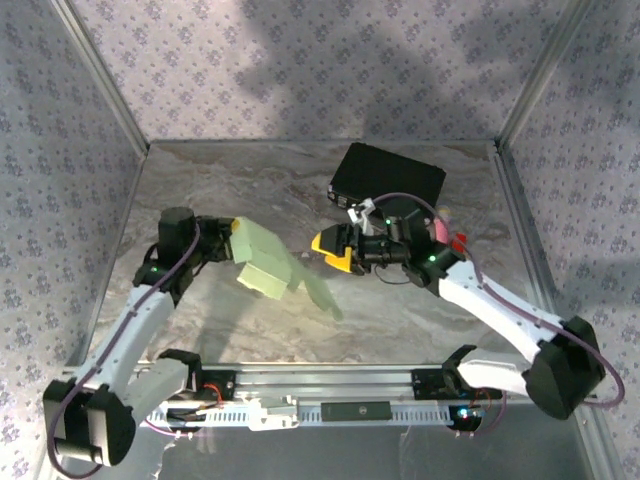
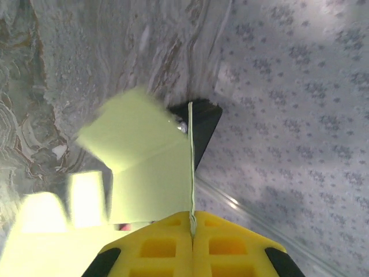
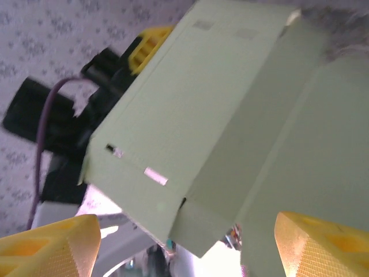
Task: Fold the paper box
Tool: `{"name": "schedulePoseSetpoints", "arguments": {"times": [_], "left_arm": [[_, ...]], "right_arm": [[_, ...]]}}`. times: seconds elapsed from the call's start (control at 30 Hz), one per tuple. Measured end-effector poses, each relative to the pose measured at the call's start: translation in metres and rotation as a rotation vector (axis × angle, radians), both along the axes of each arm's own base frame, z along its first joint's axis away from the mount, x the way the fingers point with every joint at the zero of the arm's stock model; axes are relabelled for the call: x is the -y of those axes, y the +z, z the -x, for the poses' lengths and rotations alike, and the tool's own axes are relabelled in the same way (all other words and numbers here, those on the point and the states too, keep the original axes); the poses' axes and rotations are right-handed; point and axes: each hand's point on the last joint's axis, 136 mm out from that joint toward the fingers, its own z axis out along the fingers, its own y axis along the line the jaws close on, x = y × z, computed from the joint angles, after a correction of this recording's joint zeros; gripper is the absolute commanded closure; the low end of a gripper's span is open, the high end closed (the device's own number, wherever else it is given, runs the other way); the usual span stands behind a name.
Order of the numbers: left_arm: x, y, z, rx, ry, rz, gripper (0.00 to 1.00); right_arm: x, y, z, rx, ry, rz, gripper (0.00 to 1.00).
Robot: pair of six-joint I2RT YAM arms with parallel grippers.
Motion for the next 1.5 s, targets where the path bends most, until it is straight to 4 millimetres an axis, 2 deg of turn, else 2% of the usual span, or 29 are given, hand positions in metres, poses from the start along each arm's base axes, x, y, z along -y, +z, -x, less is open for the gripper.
{"name": "schedulePoseSetpoints", "arguments": {"times": [0.13, 0.23, 0.33, 0.47, 0.57, 0.67, 0.77, 0.93, 1.23, 1.3, 1.5], "left_arm": [[0.000, 0.035, 0.008, 0.016, 0.057, -0.113, 1.00], [0.013, 0.036, 0.023, 0.031, 0.078, -0.208, 1.00], [0.022, 0.033, 0.030, 0.066, 0.122, -0.314, 1.00], [0.024, 0.027, 0.019, 0.104, 0.212, -0.438, 1.00], [0.026, 0.025, 0.012, 0.126, 0.253, -0.513, 1.00], [0.027, 0.030, 0.008, 0.155, 0.289, -0.555, 1.00], [0.025, 0.037, 0.003, 0.190, 0.328, -0.562, 1.00], [0.028, 0.046, -0.003, 0.264, 0.373, -0.530, 1.00], [0.043, 0.023, -0.003, 0.356, 0.333, -0.513, 1.00], [0.046, 0.027, 0.000, 0.380, 0.326, -0.501, 1.00], [0.051, 0.049, 0.009, 0.449, 0.323, -0.428, 1.00]], "right_arm": [[0.012, 0.027, 0.009, 0.082, -0.113, -0.017, 0.30], [0.005, 0.038, 0.033, 0.105, -0.173, -0.056, 0.26], [-0.010, 0.035, 0.054, 0.061, -0.240, -0.077, 0.20], [-0.035, 0.028, 0.071, -0.008, -0.340, -0.145, 0.12], [-0.055, 0.019, 0.078, -0.065, -0.396, -0.179, 0.11], [-0.063, 0.014, 0.088, -0.118, -0.450, -0.211, 0.08], [-0.064, 0.018, 0.094, -0.169, -0.494, -0.263, 0.10], [-0.060, 0.025, 0.077, -0.238, -0.599, -0.363, 0.15], [-0.063, 0.033, 0.030, -0.321, -0.729, -0.476, 0.22], [-0.062, 0.027, 0.021, -0.335, -0.754, -0.474, 0.26], [-0.066, 0.018, 0.014, -0.379, -0.760, -0.477, 0.34]]}}
